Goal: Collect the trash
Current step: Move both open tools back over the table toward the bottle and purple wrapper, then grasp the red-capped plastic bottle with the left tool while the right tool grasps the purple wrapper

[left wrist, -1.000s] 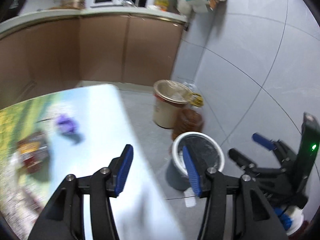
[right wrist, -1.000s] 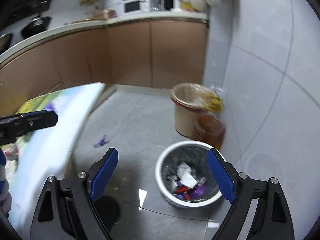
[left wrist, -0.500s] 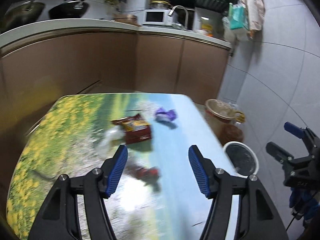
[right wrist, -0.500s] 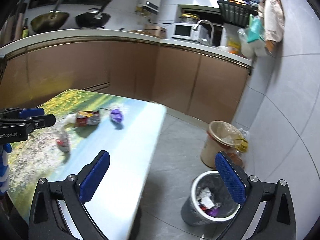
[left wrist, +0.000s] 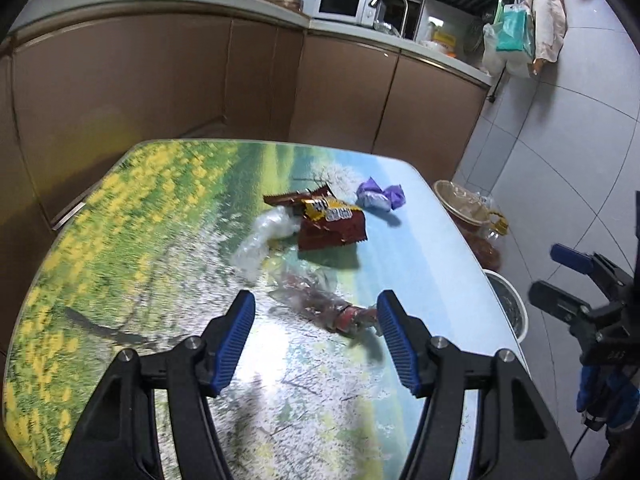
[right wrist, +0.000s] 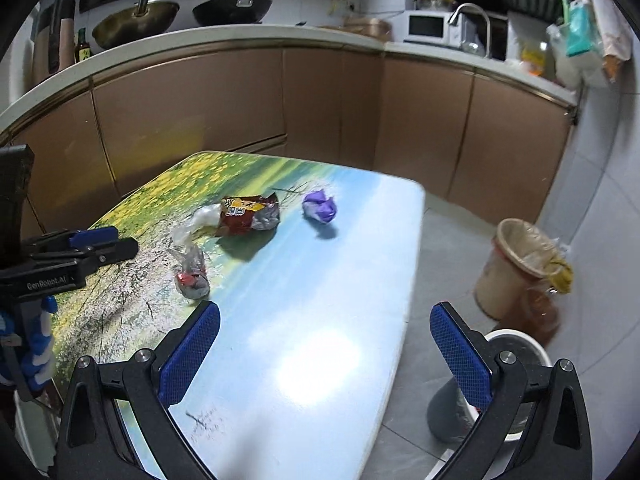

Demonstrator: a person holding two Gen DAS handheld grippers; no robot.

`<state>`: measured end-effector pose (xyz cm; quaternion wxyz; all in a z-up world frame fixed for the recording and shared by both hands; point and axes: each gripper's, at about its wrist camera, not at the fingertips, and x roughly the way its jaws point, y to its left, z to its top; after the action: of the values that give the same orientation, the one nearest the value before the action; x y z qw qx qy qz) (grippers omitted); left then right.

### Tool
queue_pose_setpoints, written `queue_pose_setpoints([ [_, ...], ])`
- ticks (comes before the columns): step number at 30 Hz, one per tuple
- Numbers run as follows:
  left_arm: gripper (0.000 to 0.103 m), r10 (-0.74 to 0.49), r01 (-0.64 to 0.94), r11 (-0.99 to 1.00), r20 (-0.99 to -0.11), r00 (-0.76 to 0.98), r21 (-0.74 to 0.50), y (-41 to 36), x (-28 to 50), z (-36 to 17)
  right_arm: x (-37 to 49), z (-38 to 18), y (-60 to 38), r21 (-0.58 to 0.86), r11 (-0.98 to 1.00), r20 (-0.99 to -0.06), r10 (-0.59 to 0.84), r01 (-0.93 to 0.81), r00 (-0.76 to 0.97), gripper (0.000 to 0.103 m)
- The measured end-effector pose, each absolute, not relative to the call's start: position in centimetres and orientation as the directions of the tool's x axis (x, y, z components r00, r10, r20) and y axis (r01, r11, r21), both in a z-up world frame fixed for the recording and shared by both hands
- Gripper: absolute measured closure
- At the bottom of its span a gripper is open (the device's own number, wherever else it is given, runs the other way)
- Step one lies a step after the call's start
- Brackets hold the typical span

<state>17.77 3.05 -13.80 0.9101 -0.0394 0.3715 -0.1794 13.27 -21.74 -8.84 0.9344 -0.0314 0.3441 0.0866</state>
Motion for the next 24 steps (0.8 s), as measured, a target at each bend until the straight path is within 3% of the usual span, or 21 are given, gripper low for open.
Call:
queue_pose_setpoints([
  [8,0.042,-0.436,0.378,0.893,-0.675,0.595,-0.243,-0.3,19.7,-15.3,20.0,-10.0,-21.8,0.047,0.978,-0.68,0.181,-0.204,0.71,0.005],
  [17,0.043,-0.35,0.331,0.925,-0.763,0.544,-0.188,-1.6,22.1,-18.9,29.4,-11.7,-21.6,0.085,0.975,-0.697,0.205,-0.205,0.687,0.009],
  [19,0.044,-0.347,0.326,0.927,-0.758,0.552,-0.187,-1.4,22.0,-19.1,31.5,-12.4,-21.2,0.09,0.974,-0.71,0.209,-0.207,0.672,0.016],
  [22,0.054,-0.354,0.321,0.926,-0.752,0.556,-0.199,-1.0,21.9,-19.1,33.8,-13.9,-20.6,0.098,0.975,-0.734,0.206,-0.2,0.647,0.023],
  [24,0.067,-0.359,0.323,0.924,-0.748,0.557,-0.203,-0.9,21.9,-19.2,35.1,-14.7,-20.3,0.104,0.974,-0.747,0.21,-0.201,0.631,0.025],
])
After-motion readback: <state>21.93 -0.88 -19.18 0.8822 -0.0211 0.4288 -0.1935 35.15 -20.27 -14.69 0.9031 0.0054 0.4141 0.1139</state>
